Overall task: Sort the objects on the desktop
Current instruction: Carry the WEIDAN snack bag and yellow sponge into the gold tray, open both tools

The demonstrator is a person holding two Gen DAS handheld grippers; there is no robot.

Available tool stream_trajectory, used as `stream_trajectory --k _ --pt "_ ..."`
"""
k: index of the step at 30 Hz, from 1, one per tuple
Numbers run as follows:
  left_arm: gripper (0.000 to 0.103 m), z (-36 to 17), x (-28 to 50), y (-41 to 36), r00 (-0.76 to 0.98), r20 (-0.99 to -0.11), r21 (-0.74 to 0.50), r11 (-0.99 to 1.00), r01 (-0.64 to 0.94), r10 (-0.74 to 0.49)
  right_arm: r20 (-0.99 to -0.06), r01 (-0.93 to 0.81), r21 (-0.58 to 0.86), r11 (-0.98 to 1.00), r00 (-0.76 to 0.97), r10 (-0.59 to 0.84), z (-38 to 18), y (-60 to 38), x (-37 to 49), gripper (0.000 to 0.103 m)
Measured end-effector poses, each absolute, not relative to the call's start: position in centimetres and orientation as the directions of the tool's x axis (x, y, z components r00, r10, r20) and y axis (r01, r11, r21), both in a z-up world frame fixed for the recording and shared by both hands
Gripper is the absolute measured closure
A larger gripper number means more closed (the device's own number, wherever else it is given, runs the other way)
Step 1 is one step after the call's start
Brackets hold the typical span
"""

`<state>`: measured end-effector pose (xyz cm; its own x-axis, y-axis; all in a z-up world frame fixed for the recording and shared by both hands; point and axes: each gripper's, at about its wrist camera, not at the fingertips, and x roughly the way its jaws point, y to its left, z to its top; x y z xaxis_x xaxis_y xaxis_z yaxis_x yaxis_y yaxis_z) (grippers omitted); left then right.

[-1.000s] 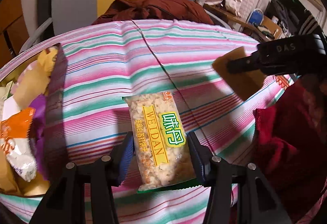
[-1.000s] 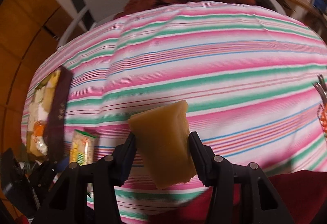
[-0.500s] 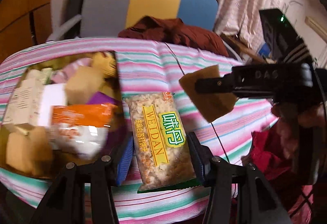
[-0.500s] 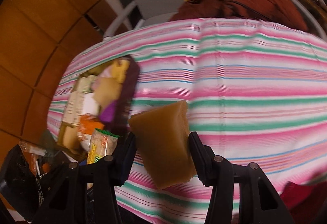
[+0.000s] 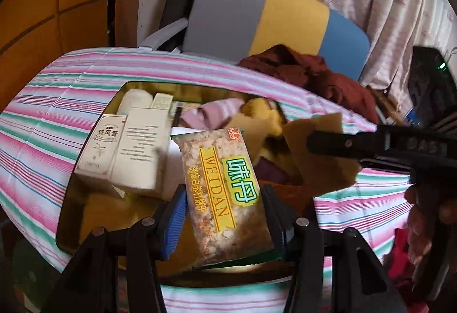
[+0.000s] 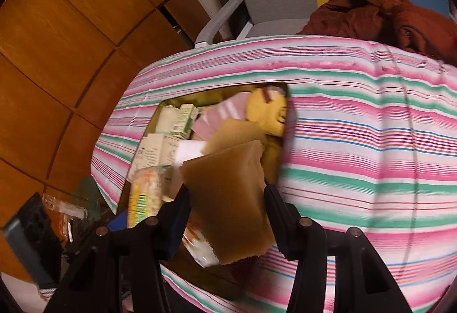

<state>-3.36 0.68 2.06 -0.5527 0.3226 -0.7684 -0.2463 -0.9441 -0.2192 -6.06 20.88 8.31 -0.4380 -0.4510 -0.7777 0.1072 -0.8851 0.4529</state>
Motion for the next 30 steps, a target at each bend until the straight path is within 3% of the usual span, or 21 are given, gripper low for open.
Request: stream_trajectory --k 4,7,10,12,14,15,24,27,30 --pt "0.048 1.0 -4.3 0.3 -0.529 -0.798 -0.206 -0.955 -0.212 0.289 -0.779 0.097 0.448 -0.889 -0.445 -0.441 7.9 19.9 -7.1 0.039" --pt "0.044 1.1 -3.8 -0.4 -0.534 -0.786 -0.239 -0.950 -0.203 0.312 -0.776 0.087 0.454 -0.887 -0.451 -0.441 7.8 20.0 -7.0 0.027" --pt "0.044 1.7 -3.2 -1.1 -0.563 -0.765 -0.255 -0.950 -0.181 0.313 -0.773 0.086 0.451 -0.889 -0.460 -0.437 7.6 20.3 -6.6 0.026" --pt "0.044 1.9 -3.3 -1.9 -0.583 -0.754 -0.266 -0.952 -0.151 0.303 -0.777 0.086 0.431 -0.898 -0.471 -0.418 7.6 20.3 -6.4 0.034" --pt "0.044 2.0 -3.3 -2.6 -0.586 -0.746 -0.294 -0.946 -0.134 0.315 -0.788 0.093 0.407 -0.909 -0.466 -0.401 7.3 20.1 -6.4 0.048" --pt "0.044 2.1 -3.3 -2.8 -0.590 -0.746 -0.297 -0.947 -0.123 0.310 -0.794 0.107 0.402 -0.910 -0.453 -0.404 6.8 19.6 -6.4 0.050" --pt "0.044 2.1 -1.9 -4.0 -0.609 -0.773 -0.169 -0.983 -0.074 0.179 -0.825 0.244 0.392 -0.887 -0.332 -0.456 3.7 14.9 -5.2 0.050" --pt "0.044 2.2 -1.3 -4.7 -0.616 -0.771 -0.163 -0.985 -0.052 0.160 -0.802 0.240 0.398 -0.885 -0.378 -0.463 5.0 16.0 -4.1 0.038" --pt "0.044 2.2 -1.1 -4.9 -0.625 -0.772 -0.130 -0.991 -0.022 0.115 -0.771 0.231 0.372 -0.899 -0.462 -0.438 7.3 17.4 -2.8 0.036"
